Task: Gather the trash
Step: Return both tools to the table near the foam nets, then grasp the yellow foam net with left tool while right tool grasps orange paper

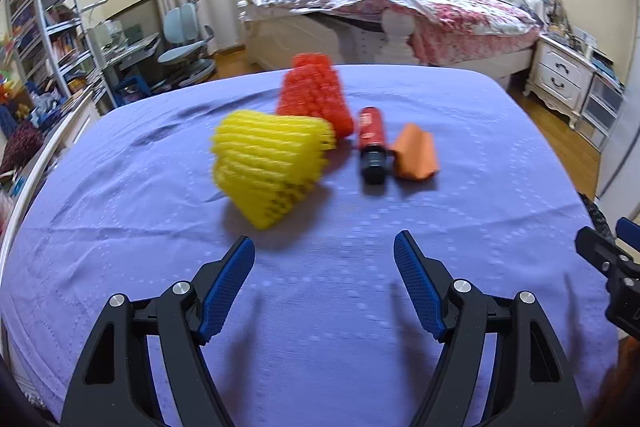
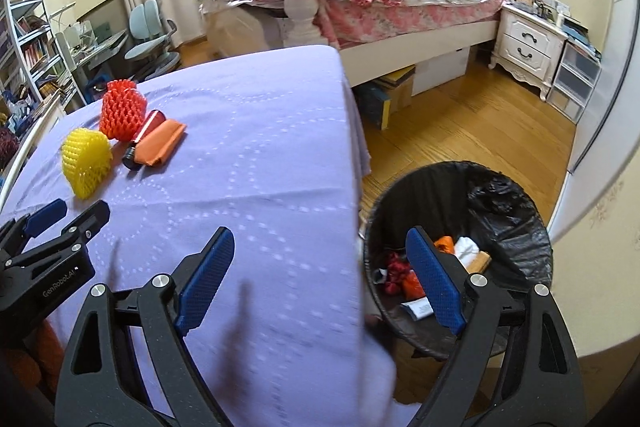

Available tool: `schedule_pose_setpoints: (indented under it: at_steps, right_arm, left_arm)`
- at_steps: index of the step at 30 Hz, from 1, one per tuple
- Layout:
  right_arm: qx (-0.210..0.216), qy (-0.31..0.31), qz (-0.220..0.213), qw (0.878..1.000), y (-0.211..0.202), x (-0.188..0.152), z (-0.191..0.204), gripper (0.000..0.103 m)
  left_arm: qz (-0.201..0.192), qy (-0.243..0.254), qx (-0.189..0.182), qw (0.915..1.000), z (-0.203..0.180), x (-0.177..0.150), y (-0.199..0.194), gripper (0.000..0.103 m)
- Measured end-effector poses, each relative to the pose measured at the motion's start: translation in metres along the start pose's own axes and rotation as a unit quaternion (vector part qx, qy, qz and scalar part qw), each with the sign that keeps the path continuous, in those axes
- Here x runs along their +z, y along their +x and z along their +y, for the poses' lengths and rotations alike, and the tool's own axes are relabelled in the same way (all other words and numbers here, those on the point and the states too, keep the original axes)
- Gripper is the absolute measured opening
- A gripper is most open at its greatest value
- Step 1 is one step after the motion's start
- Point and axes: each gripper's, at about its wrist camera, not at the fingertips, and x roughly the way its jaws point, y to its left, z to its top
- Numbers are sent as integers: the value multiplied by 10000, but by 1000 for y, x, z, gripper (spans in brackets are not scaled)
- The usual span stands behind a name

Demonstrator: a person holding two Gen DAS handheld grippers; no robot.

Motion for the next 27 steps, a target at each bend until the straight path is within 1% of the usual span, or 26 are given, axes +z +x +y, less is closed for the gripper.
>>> schedule_pose_setpoints:
  at_steps: [3, 4, 17, 22, 25, 26, 27]
  right_arm:
    - [21, -114, 37, 9999, 5, 3, 12, 86]
    - [33, -207, 62, 9998, 9, 6, 22, 86]
    - [150, -554, 207, 9981, 36, 22, 68, 86]
    - [169, -604, 255, 9977, 43, 26, 78, 86]
    - [172, -600, 267, 9977, 44, 27, 80, 86]
    - [174, -591, 266, 9977, 45, 28, 81, 86]
    - [174, -588, 266, 9978, 45, 28, 82, 86]
  left_arm:
    - [84, -267, -27, 9996, 17, 3, 6, 73]
    - [85, -289, -12, 9995, 19, 5, 7, 73]
    - [91, -185, 19, 9998, 33, 23, 26, 76]
    - [107, -178, 3, 9998, 38, 29, 33, 77]
    - [88, -185, -80, 9998, 41, 31, 34, 77]
    - [74, -186, -139, 9997, 42, 31, 34, 73]
    - [79, -175, -183, 9996, 42, 32, 35, 65]
